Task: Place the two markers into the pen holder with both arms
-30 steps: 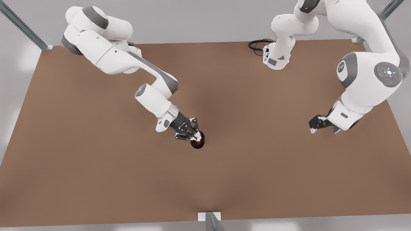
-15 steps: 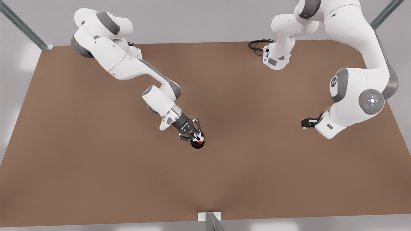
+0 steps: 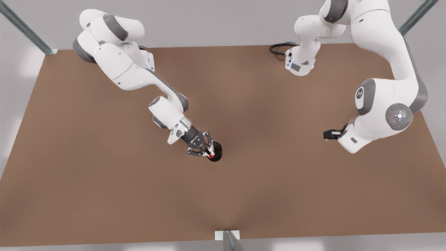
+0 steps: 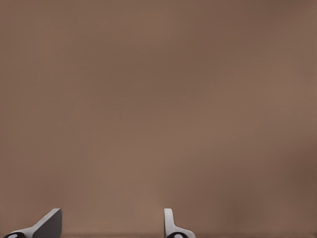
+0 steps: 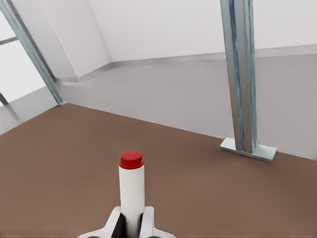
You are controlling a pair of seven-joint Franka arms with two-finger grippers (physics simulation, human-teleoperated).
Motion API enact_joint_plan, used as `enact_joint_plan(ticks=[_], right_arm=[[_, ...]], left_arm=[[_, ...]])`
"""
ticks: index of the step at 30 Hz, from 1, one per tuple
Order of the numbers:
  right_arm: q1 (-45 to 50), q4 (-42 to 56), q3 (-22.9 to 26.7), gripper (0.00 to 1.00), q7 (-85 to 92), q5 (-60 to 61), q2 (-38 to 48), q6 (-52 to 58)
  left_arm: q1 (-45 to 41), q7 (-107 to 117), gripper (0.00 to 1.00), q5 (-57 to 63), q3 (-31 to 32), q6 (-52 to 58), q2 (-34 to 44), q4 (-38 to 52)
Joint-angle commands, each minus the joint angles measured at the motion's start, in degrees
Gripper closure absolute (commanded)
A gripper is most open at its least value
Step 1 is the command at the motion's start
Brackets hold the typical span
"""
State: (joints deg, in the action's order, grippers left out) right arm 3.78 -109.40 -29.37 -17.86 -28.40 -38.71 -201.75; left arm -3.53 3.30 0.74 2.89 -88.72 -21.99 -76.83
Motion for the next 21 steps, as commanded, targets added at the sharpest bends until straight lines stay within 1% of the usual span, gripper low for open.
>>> enact_joint_plan(ticks=[1, 7, 9, 10, 11, 14, 15, 16, 17, 18, 19, 20, 21], right_arm=[[0.3, 0.0, 0.0, 0.71, -1.8, -0.9, -0.1, 0.0], [1.4, 0.1, 0.1, 0.71, -1.8, -0.5, -1.8, 0.0], [1.3, 0.0, 1.1, 0.7, -1.7, -1.8, -2.4, 0.1], [1.1, -1.1, 1.7, 0.62, -1.7, -4.1, -3.5, 0.1], [1.3, -3.2, 1.7, 0.0, -1.7, -4.0, -3.4, 0.1], [1.3, -3.9, 1.4, 0.0, -2.0, -4.0, -2.0, 0.4], [-0.8, -3.5, 0.7, 0.0, -4.0, -3.9, 5.3, 8.7], [-1.0, -2.4, -1.0, 0.0, -10.8, -4.0, 13.7, 22.8], [-1.1, 4.3, -3.4, 0.0, -13.3, -3.9, 17.4, 41.4], [-5.1, 14.7, -10.8, 0.0, -13.9, 1.0, 17.9, 66.1], [-7.5, 21.3, -13.0, 0.0, -14.0, 6.9, 17.9, 85.4], [-8.9, 23.8, -13.6, 0.0, -14.4, 10.1, 19.5, 97.6], [-9.8, 23.7, -14.0, 0.0, -17.3, 10.8, 21.7, 99.9]], left_arm=[[0.0, 0.0, 0.0, -0.1, 0.0, 0.0, -0.2, 0.0], [0.4, 0.0, 0.0, -0.1, 0.0, 0.0, -0.2, -0.4], [0.4, 0.0, 0.0, -0.1, 0.0, 0.0, -0.2, -0.8], [0.4, 0.0, 0.0, -0.1, 0.0, 0.0, -0.5, -0.8], [0.4, 0.0, 0.0, -0.1, 0.0, 0.0, -0.6, -0.8], [0.3, 0.0, 0.0, -0.1, 0.0, 0.0, -0.8, -0.8], [0.4, 0.0, 0.0, -0.1, 0.0, 0.0, -0.9, -0.8], [0.3, 0.0, 0.0, -0.1, 0.0, 0.0, -0.9, -0.7], [0.4, 0.0, 0.0, -0.1, 0.0, 0.0, -0.8, -0.7], [0.3, 0.2, 0.0, 0.0, 0.0, 0.0, -0.5, -0.4], [0.0, -0.2, 0.0, 0.4, 0.1, 0.0, -0.3, -0.1], [0.0, -0.5, 0.0, 0.5, 0.2, 0.0, -0.4, 1.3], [0.0, -4.8, 0.0, 0.5, 0.2, -0.6, -0.3, 1.9]])
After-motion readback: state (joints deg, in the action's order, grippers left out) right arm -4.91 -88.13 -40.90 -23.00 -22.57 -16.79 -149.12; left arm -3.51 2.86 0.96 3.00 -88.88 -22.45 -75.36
